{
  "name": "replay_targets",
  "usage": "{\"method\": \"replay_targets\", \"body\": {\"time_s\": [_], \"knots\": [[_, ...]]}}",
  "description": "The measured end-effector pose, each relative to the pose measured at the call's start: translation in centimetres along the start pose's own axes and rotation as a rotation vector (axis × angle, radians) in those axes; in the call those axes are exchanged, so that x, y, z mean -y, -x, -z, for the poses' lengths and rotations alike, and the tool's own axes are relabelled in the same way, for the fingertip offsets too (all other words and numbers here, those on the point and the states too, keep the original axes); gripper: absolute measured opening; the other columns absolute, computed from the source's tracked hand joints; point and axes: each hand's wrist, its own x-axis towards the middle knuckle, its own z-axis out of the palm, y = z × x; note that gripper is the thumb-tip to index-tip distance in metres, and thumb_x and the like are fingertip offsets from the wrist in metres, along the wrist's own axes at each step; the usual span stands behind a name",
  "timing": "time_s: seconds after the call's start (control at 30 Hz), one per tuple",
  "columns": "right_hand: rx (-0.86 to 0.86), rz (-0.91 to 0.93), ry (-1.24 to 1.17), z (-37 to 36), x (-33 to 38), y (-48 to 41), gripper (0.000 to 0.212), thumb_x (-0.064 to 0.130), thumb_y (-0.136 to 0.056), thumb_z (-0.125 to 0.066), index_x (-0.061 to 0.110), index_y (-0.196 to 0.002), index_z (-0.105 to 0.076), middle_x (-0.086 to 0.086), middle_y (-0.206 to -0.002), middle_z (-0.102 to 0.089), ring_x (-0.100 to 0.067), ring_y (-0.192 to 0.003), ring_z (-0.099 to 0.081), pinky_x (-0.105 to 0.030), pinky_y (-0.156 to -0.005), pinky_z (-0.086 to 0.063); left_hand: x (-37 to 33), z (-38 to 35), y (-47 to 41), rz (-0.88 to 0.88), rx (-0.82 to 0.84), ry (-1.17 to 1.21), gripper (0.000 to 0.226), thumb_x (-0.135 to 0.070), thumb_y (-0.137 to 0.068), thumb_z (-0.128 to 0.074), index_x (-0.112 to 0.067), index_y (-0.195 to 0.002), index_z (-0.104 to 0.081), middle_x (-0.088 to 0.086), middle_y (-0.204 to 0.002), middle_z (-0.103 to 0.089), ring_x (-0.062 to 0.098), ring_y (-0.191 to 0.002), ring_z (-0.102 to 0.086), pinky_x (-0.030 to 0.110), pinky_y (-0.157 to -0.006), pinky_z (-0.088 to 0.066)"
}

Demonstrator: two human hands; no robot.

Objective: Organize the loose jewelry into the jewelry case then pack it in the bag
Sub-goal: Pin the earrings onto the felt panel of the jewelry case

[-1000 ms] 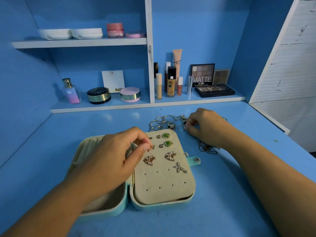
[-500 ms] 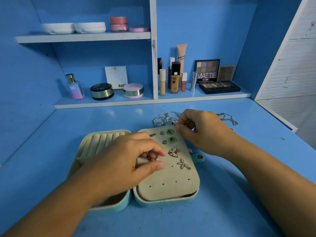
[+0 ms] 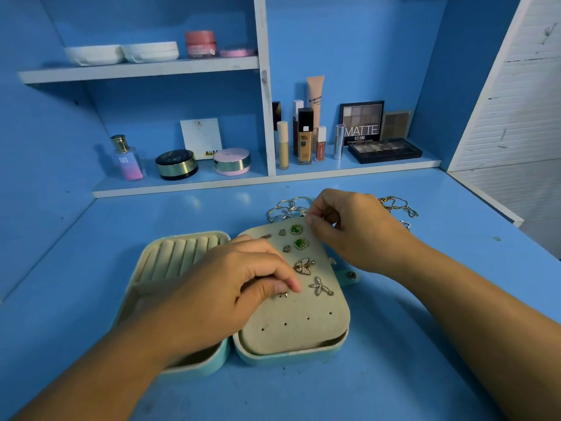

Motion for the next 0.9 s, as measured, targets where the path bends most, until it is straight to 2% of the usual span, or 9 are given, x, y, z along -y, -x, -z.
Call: {"method": "replay_targets", "body": {"time_s": [0.17, 0.27, 0.43, 0.53, 0.63, 0.7, 0.77, 0.83, 0.9], "knots": [[0.000, 0.000, 0.015, 0.0, 0.1, 0.0, 0.004, 0.027, -0.091, -0.059, 0.024, -0.088, -0.060, 0.013, -0.078, -0.062, 0.000, -0.070, -0.055, -0.009, -0.056, -0.041, -0.4, -0.4, 0.0, 0.081, -0.076, 0.094, 0.019, -0.025, -0.086, -0.071, -0.035, -0.103, -0.072, -0.018, -0.088, -0.069, 0.002, -0.088, -0.066, 0.012, -0.076, -0.049], [-0.002, -0.002, 0.011, 0.0, 0.2, 0.0, 0.005, 0.027, -0.091, -0.059, 0.024, -0.088, -0.060, 0.014, -0.077, -0.061, -0.001, -0.068, -0.055, -0.008, -0.055, -0.041, -0.8, -0.5, 0.0, 0.122, -0.100, 0.172, 0.021, -0.020, -0.083, -0.072, -0.033, -0.099, -0.073, -0.021, -0.088, -0.072, -0.002, -0.080, -0.068, 0.009, -0.070, -0.049], [-0.011, -0.005, -0.004, 0.1, 0.3, 0.0, 0.005, 0.027, -0.091, -0.059, 0.026, -0.086, -0.059, 0.014, -0.077, -0.061, 0.001, -0.066, -0.053, -0.006, -0.057, -0.040, -0.8, -0.5, 0.1, 0.167, -0.081, 0.248, 0.015, -0.025, -0.083, -0.067, -0.036, -0.089, -0.075, -0.019, -0.086, -0.073, 0.003, -0.083, -0.070, 0.021, -0.076, -0.056], [-0.016, -0.004, -0.012, 0.1, 0.4, 0.0, 0.006, 0.026, -0.091, -0.059, 0.026, -0.085, -0.058, 0.014, -0.076, -0.061, 0.004, -0.063, -0.053, -0.005, -0.057, -0.040, -0.9, -0.7, 0.1, 0.202, -0.066, 0.312, 0.016, -0.026, -0.081, -0.065, -0.035, -0.091, -0.074, -0.015, -0.087, -0.073, 0.007, -0.085, -0.071, 0.023, -0.078, -0.057], [-0.015, -0.006, -0.007, 0.1, 0.4, 0.1, 0.005, 0.027, -0.091, -0.059, 0.027, -0.086, -0.058, 0.014, -0.076, -0.060, 0.005, -0.062, -0.052, -0.005, -0.056, -0.039, -1.2, -0.7, 0.0, 0.218, -0.057, 0.346, 0.017, -0.017, -0.083, -0.069, -0.030, -0.093, -0.074, -0.013, -0.087, -0.074, 0.006, -0.083, -0.071, 0.020, -0.077, -0.056], [-0.011, -0.013, -0.009, 0.1, 0.4, 0.1, 0.004, 0.028, -0.091, -0.059, 0.026, -0.087, -0.060, 0.015, -0.074, -0.059, 0.005, -0.061, -0.052, -0.006, -0.056, -0.040, -1.4, -0.7, -0.2, 0.234, -0.059, 0.330, 0.021, -0.013, -0.084, -0.071, -0.027, -0.099, -0.072, -0.014, -0.086, -0.074, 0.000, -0.080, -0.070, 0.010, -0.071, -0.050], [-0.007, -0.022, -0.021, 0.0, 0.4, 0.1, 0.006, 0.029, -0.091, -0.059, 0.025, -0.089, -0.061, 0.015, -0.072, -0.058, 0.007, -0.060, -0.052, -0.006, -0.053, -0.039, -1.5, -0.6, -0.2, 0.229, -0.093, 0.237, 0.022, -0.017, -0.082, -0.074, -0.030, -0.099, -0.070, -0.019, -0.086, -0.072, -0.006, -0.078, -0.065, 0.004, -0.066, -0.043], [-0.009, -0.024, -0.042, -0.1, 0.5, 0.2, 0.006, 0.028, -0.091, -0.059, 0.023, -0.090, -0.062, 0.016, -0.071, -0.057, 0.011, -0.061, -0.052, -0.005, -0.052, -0.039, -1.3, -0.6, -0.2, 0.202, -0.119, 0.141, 0.018, -0.025, -0.080, -0.076, -0.035, -0.093, -0.069, -0.022, -0.089, -0.070, -0.001, -0.088, -0.064, 0.010, -0.072, -0.046], [-0.011, -0.019, -0.056, -0.1, 0.5, 0.2, 0.005, 0.027, -0.091, -0.060, 0.023, -0.090, -0.062, 0.018, -0.071, -0.057, 0.016, -0.065, -0.052, -0.003, -0.053, -0.039, -1.0, -0.6, -0.2, 0.168, -0.119, 0.086, 0.010, -0.032, -0.081, -0.075, -0.036, -0.089, -0.069, -0.022, -0.089, -0.068, 0.005, -0.093, -0.064, 0.023, -0.078, -0.052]]}}
